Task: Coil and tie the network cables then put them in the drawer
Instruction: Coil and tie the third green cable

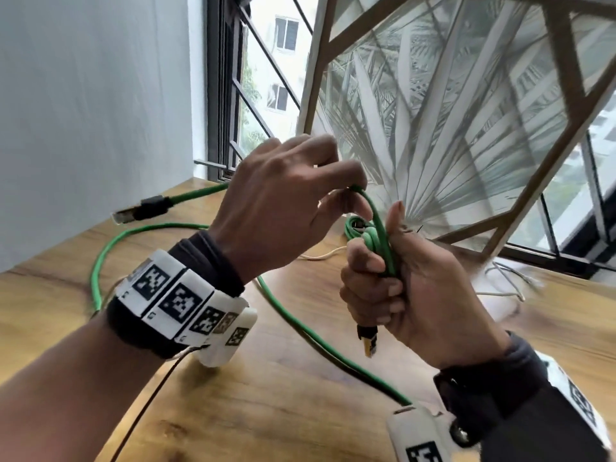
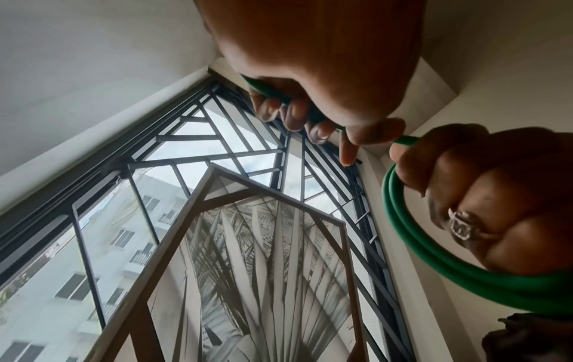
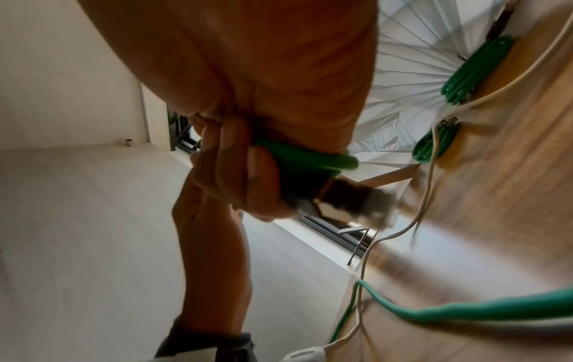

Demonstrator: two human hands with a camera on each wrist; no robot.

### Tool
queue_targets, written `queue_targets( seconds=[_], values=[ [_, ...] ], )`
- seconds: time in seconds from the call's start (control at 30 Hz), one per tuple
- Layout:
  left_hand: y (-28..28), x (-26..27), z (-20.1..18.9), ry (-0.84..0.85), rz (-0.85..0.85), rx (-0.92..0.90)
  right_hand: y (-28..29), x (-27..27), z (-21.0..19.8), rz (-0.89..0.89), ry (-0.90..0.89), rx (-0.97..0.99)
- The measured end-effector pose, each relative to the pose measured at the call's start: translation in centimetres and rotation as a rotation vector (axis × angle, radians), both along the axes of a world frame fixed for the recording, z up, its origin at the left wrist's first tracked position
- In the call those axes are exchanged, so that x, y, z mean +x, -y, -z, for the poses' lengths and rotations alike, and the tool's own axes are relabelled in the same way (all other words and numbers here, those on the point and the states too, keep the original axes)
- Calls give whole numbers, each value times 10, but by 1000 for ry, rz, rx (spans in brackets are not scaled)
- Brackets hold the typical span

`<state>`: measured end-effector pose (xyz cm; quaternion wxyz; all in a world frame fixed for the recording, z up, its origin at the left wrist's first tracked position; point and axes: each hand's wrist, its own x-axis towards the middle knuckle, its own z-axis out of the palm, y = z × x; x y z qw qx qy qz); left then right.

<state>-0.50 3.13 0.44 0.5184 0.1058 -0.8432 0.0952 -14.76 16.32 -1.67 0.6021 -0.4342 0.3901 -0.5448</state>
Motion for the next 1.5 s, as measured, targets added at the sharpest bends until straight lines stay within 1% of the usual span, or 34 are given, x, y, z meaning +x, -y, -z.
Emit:
queue_targets(
  seconds=[0.13,0.27,0.43,0.53,0.67,0.8,0.9,1.03,1.1,1.17,1.23,1.33,1.4,1.5],
  values=[
    [2,-2,3,22,-6,55,0,7,-1,-37,13,-20],
    [5,-4,6,22,51,138,1,11,-2,-70,96,-19],
    [7,-4,7,52,96,190,-2,13,-2,-21,66,-34],
    [9,-4,7,85,135,235,-3,12,-3,-4,86,-55],
    [8,-5,10,174,140,308,-4,7,-8,-57,225,-96],
    [7,-7,16,315,139,371,-6,2,-14,-168,435,-156],
    [6,-9,16,383,190,436,-8,-2,-20,-178,500,-205],
    [6,-10,19,432,198,486,-11,-7,-23,-127,558,-254],
    [6,-10,19,467,203,502,-14,-12,-25,-92,637,-291],
    [3,-11,20,508,248,513,-15,-17,-25,-40,736,-335],
    [-2,-12,22,564,248,480,-14,-22,-25,31,800,-374],
    [-7,-13,25,643,215,428,-12,-30,-25,147,794,-431],
    [-9,-13,26,653,203,395,-10,-33,-24,210,789,-445],
    [-16,-13,28,679,208,286,-4,-34,-19,276,785,-474]
  ],
)
